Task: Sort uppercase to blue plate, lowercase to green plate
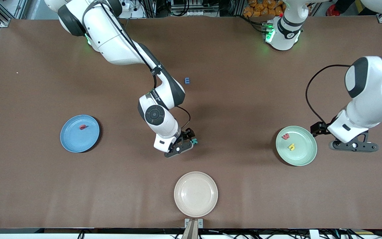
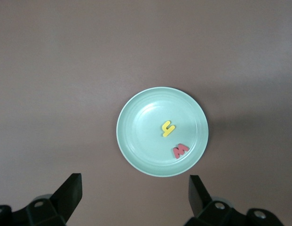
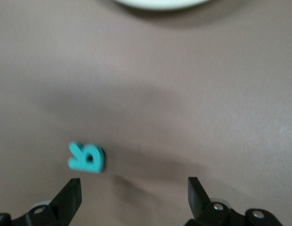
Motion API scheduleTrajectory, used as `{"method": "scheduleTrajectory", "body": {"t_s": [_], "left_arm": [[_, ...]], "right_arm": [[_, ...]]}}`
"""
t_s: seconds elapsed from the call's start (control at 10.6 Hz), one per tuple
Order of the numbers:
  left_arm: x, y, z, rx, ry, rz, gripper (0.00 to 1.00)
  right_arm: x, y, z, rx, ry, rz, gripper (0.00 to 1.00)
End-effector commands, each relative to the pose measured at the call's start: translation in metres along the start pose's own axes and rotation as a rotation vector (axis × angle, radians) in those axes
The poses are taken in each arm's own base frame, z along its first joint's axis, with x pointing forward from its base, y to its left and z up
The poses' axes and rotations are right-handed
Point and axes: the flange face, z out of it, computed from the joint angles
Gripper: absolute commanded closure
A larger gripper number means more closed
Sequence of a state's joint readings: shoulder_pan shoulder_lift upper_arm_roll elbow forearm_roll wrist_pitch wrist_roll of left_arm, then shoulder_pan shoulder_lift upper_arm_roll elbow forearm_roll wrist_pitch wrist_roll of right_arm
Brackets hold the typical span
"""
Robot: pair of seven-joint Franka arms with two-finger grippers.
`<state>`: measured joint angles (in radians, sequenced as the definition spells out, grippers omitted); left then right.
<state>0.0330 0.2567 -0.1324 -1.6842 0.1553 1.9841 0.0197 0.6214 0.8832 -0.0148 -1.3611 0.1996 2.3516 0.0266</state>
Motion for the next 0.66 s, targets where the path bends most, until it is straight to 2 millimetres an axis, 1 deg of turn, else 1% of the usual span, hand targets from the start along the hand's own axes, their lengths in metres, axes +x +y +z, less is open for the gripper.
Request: {"method": "scheduleTrajectory", "body": {"t_s": [0.0, 0.19, 0.28, 0.38, 0.56], "left_arm": [[-0.015, -0.002, -0.033, -0.005, 0.018, 0.055, 0.00], [-0.018, 0.001, -0.049, -0.002, 0.041, 0.057, 0.00], [-0.019, 0.005, -0.052, -0.023, 0.047, 0.050, 0.00], [-0.019, 0.006, -0.052, -0.044, 0.049, 0.044, 0.00], [-0.019, 0.006, -0.053, -0.049, 0.050, 0.042, 0.00]], "right_arm": [[-0.047, 0.008, -0.024, 0.005, -0.071, -0.137, 0.00], [-0.074, 0.009, -0.038, 0.006, -0.103, -0.271, 0.00], [-0.082, 0.010, -0.044, 0.001, -0.111, -0.335, 0.00], [-0.087, 0.007, -0.046, -0.027, -0.121, -0.400, 0.00], [-0.093, 0.001, -0.040, -0.123, -0.151, -0.523, 0.00]]}}
